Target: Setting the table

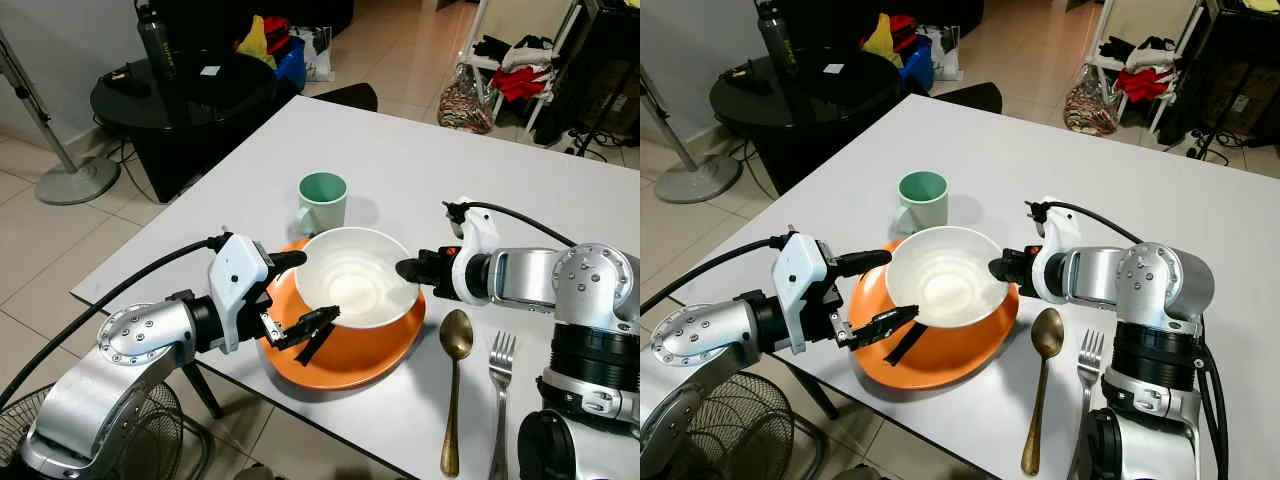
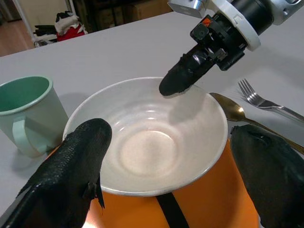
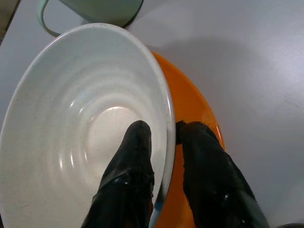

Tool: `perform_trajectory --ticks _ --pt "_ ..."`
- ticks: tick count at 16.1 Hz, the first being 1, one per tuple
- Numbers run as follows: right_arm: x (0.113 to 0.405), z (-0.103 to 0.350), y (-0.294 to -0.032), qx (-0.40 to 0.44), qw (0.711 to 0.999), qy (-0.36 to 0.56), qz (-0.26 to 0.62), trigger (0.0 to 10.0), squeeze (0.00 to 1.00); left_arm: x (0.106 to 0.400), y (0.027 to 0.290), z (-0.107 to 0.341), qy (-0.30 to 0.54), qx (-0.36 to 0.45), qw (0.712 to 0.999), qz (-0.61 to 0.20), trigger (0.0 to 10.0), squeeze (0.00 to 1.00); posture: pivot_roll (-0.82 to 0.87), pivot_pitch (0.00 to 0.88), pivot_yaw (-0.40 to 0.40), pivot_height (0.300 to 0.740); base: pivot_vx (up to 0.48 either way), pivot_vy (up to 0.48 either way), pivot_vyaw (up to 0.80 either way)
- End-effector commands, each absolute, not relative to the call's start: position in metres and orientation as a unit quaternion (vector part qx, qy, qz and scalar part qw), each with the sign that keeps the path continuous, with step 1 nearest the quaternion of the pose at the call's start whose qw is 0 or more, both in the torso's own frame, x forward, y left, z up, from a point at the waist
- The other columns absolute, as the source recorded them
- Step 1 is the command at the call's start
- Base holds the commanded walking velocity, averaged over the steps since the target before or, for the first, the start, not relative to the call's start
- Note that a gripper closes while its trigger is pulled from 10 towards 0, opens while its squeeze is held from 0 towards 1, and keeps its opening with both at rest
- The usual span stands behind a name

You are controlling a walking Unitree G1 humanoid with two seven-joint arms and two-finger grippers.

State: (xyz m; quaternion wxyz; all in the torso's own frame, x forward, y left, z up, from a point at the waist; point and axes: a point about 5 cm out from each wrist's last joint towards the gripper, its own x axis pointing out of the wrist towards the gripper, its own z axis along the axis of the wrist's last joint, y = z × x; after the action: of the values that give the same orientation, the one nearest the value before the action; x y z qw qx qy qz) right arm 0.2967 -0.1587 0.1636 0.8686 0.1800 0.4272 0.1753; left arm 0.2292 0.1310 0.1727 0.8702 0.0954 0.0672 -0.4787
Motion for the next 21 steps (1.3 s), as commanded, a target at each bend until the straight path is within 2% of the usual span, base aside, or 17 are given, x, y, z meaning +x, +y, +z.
perform_trajectory --ticks 1,3,4,5,7,8,9,10,12,16,17,18,19,21 --pt "0.297 0.173 -0.163 0.171 0.878 0.411 0.174 10.0 0.78 0.231 0.133 0.175 0.064 0.103 0.87 -0.477 10.0 0.96 0.07 0.0 0.016 0.74 0.0 0.0 0.0" --pt "0.291 0.185 -0.177 0.166 0.891 0.381 0.182 10.0 0.73 0.23 0.135 0.18 0.053 0.089 0.876 -0.472 10.0 0.96 0.08 0.0 0.01 0.74 0.0 0.0 0.0" --pt "0.285 0.2 -0.188 0.163 0.906 0.343 0.186 10.0 0.4 0.229 0.137 0.185 0.043 0.074 0.881 -0.466 10.0 0.96 0.08 0.0 0.009 0.74 0.0 0.0 0.0" --pt "0.281 0.211 -0.193 0.165 0.918 0.307 0.191 10.0 0.0 0.229 0.138 0.188 0.036 0.063 0.884 -0.462 10.0 0.96 0.08 0.0 0.012 0.74 0.0 0.0 0.0" --pt "0.269 0.235 -0.193 0.147 0.943 0.227 0.192 10.0 0.0 0.227 0.14 0.192 0.028 0.058 0.888 -0.455 10.0 0.96 0.06 0.0 0.027 0.74 0.0 0.0 0.0" --pt "0.258 0.242 -0.186 0.103 0.96 0.17 0.198 10.0 0.0 0.23 0.14 0.195 0.011 0.062 0.899 -0.433 10.0 0.96 0.06 0.0 0.034 0.74 0.0 0.0 0.0" --pt "0.25 0.237 -0.175 0.052 0.975 0.116 0.181 10.0 0.0 0.238 0.139 0.2 -0.018 0.058 0.93 -0.362 10.0 0.94 0.05 0.0 0.049 0.74 0.0 0.0 0.0" --pt "0.248 0.234 -0.173 0.049 0.978 0.105 0.174 10.0 0.0 0.241 0.139 0.201 -0.022 0.054 0.94 -0.336 10.0 0.9 0.05 0.0 0.049 0.74 0.0 0.0 0.0" --pt "0.241 0.232 -0.161 0.014 0.993 0.025 0.111 10.0 0.0 0.244 0.142 0.201 -0.041 0.026 0.967 -0.249 10.0 0.88 0.05 0.0 0.045 0.74 0.0 0.0 0.0" --pt "0.235 0.22 -0.157 0.047 0.998 -0.005 0.044 10.0 0.0 0.244 0.143 0.189 -0.022 0.022 0.982 -0.186 10.0 0.85 0.06 0.0 0.041 0.74 0.0 0.0 0.0" --pt "0.235 0.213 -0.156 0.06 0.997 0.004 0.053 10.0 0.0 0.244 0.144 0.187 -0.021 0.026 0.985 -0.172 10.0 0.7 0.06 0.0 0.041 0.74 0.0 0.0 0.0" --pt "0.233 0.21 -0.154 0.048 0.997 -0.001 0.062 10.0 0.0 0.244 0.145 0.186 -0.025 0.027 0.986 -0.165 10.0 0.23 0.06 0.0 0.041 0.74 0.0 0.0 0.0" --pt "0.232 0.207 -0.153 0.043 0.997 -0.005 0.063 10.0 0.0 0.243 0.145 0.186 -0.028 0.034 0.985 -0.165 10.0 0.12 0.06 0.0 0.043 0.74 0.0 0.0 0.0" --pt "0.23 0.204 -0.152 0.044 0.997 -0.005 0.066 10.0 0.0 0.24 0.145 0.186 -0.03 0.038 0.985 -0.168 10.0 0.13 0.06 0.0 0.044 0.74 0.0 0.0 0.0"
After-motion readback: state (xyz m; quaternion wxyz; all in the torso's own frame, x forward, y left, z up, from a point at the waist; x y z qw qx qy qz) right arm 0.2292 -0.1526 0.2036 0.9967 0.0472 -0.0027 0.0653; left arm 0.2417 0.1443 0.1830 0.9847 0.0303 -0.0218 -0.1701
